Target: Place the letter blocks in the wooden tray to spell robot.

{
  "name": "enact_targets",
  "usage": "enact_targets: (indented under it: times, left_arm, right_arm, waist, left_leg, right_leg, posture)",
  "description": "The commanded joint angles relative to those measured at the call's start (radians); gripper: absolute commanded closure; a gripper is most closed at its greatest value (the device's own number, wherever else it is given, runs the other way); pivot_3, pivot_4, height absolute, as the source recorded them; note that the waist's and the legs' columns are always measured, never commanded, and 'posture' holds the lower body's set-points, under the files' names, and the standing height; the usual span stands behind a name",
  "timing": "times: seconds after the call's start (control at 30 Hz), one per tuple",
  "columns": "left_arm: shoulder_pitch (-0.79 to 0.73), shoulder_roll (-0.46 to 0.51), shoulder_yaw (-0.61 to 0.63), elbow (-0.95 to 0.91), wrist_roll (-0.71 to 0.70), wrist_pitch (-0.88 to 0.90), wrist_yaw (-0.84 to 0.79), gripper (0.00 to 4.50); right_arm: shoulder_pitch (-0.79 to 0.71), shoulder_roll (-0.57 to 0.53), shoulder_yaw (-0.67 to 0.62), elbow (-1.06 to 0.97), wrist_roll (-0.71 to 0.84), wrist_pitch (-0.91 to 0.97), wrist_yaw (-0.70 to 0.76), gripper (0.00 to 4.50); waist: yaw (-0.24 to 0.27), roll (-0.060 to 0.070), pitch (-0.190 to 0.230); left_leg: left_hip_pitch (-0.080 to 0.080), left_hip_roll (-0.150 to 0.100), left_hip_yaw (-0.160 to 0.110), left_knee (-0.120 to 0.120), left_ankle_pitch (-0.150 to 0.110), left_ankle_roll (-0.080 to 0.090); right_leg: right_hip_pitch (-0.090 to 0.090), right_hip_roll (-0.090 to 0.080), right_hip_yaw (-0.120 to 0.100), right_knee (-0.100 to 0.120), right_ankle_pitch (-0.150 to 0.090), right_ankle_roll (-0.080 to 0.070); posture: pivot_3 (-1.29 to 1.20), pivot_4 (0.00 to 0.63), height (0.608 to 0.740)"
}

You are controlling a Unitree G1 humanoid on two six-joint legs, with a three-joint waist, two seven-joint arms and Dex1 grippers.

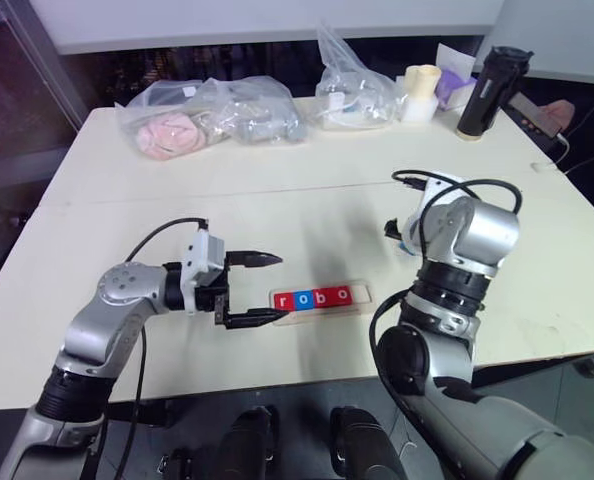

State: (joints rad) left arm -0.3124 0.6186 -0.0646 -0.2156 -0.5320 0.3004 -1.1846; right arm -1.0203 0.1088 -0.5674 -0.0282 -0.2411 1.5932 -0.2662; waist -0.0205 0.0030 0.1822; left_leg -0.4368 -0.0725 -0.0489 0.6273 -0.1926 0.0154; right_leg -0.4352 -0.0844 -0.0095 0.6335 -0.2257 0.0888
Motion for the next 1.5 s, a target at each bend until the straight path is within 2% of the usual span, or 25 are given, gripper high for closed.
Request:
enact_targets:
  times: [0.03,0.23,0.67,0.83,0.87,0.9,0.97,1.07,1.2,1.3,1.4,1.5]
  left_arm:
    - [0.007,0.004,0.016,-0.039,-0.006,-0.004,0.012,0.00]
    - [0.011,0.004,0.015,-0.045,-0.009,-0.002,0.020,0.00]
    - [0.021,0.009,0.015,-0.063,-0.013,0.005,0.030,0.00]
    - [0.023,0.012,0.015,-0.065,-0.013,0.005,0.030,0.00]
    - [0.022,0.011,0.015,-0.064,-0.013,0.006,0.030,0.00]
    - [0.021,0.011,0.015,-0.064,-0.014,0.006,0.031,0.00]
    - [0.021,0.011,0.015,-0.064,-0.013,0.005,0.030,0.00]
    - [0.020,0.011,0.016,-0.063,-0.013,0.006,0.029,0.00]
    - [0.015,0.008,0.015,-0.059,-0.012,0.007,0.028,0.00]
    - [0.015,0.007,0.014,-0.059,-0.012,0.006,0.028,0.00]
    - [0.014,0.005,0.012,-0.057,-0.012,0.005,0.025,0.00]
    - [0.007,0.001,0.008,-0.051,-0.012,0.006,0.021,0.00]
  right_arm:
    - [-0.038,0.025,-0.029,0.025,0.002,-0.011,-0.034,0.02]
    - [-0.061,0.044,-0.102,0.103,0.017,-0.071,-0.094,0.02]
    - [-0.120,-0.005,-0.247,0.262,0.080,-0.227,-0.247,0.02]
    - [-0.130,-0.007,-0.260,0.275,0.110,-0.239,-0.284,0.02]
    - [-0.130,-0.007,-0.258,0.276,0.116,-0.241,-0.290,0.58]
    - [-0.130,-0.007,-0.257,0.274,0.121,-0.241,-0.296,0.84]
    - [-0.130,-0.002,-0.255,0.273,0.131,-0.240,-0.304,1.77]
    - [-0.126,0.009,-0.245,0.268,0.142,-0.237,-0.314,3.35]
    - [-0.115,0.019,-0.225,0.260,0.151,-0.216,-0.317,3.37]
    - [-0.088,0.006,-0.162,0.193,0.156,-0.132,-0.270,3.37]
    - [0.000,-0.031,0.012,0.041,0.210,-0.002,-0.142,3.37]
    - [0.208,-0.109,0.204,-0.173,0.355,0.021,0.002,3.37]
  waist:
    - [0.000,0.000,0.000]
    - [0.002,0.000,0.000]
    - [0.001,0.000,0.000]
    - [0.000,0.000,0.000]
    - [0.000,0.000,0.000]
    - [0.000,0.000,0.000]
    - [-0.001,0.000,0.000]
    - [-0.001,0.000,0.000]
    - [-0.001,0.000,0.000]
    - [-0.001,0.000,0.000]
    - [0.001,0.000,0.000]
    - [0.002,0.000,0.000]
  left_leg:
    - [0.000,0.000,0.000,0.000,0.000,0.000]
    - [0.000,0.000,0.000,0.000,0.000,0.000]
    - [0.000,0.000,0.000,0.000,0.000,0.000]
    - [0.000,0.000,0.000,0.000,0.000,0.000]
    - [0.000,0.000,0.000,0.000,0.000,0.000]
    - [0.000,0.000,0.000,0.000,0.000,0.000]
    - [0.000,0.000,0.000,0.000,0.000,0.000]
    - [0.000,0.000,0.000,0.000,0.000,0.000]
    - [0.000,0.001,0.000,0.000,0.000,0.000]
    - [0.000,0.001,0.000,0.000,0.000,0.000]
    - [0.000,0.001,0.000,-0.001,0.000,0.000]
    - [0.000,0.001,-0.001,-0.001,0.000,0.001]
  right_leg:
    - [0.000,0.001,0.000,0.000,0.000,0.000]
    - [0.001,0.002,0.000,0.000,0.000,0.000]
    - [0.001,0.003,0.001,0.000,-0.001,-0.002]
    - [0.001,0.003,0.001,0.000,-0.002,-0.003]
    - [0.001,0.003,0.001,0.000,-0.002,-0.003]
    - [0.001,0.003,0.001,0.000,-0.002,-0.003]
    - [0.001,0.003,0.001,0.000,-0.002,-0.003]
    - [0.001,0.003,0.001,0.000,-0.002,-0.003]
    - [0.001,0.003,0.001,0.000,-0.002,-0.003]
    - [0.001,0.003,0.001,0.000,-0.002,-0.003]
    - [0.001,0.003,0.001,0.000,-0.002,-0.003]
    - [0.002,0.003,0.000,-0.002,-0.002,-0.003]
  posture:
    - [0.00,0.150,0.738]
    - [0.00,0.150,0.738]
    - [0.00,0.150,0.738]
    - [0.00,0.150,0.738]
    - [0.00,0.150,0.738]
    - [0.00,0.150,0.738]
    - [0.00,0.150,0.738]
    - [0.00,0.150,0.738]
    - [0.00,0.150,0.738]
    - [0.00,0.150,0.738]
    - [0.00,0.150,0.738]
    - [0.00,0.150,0.738]
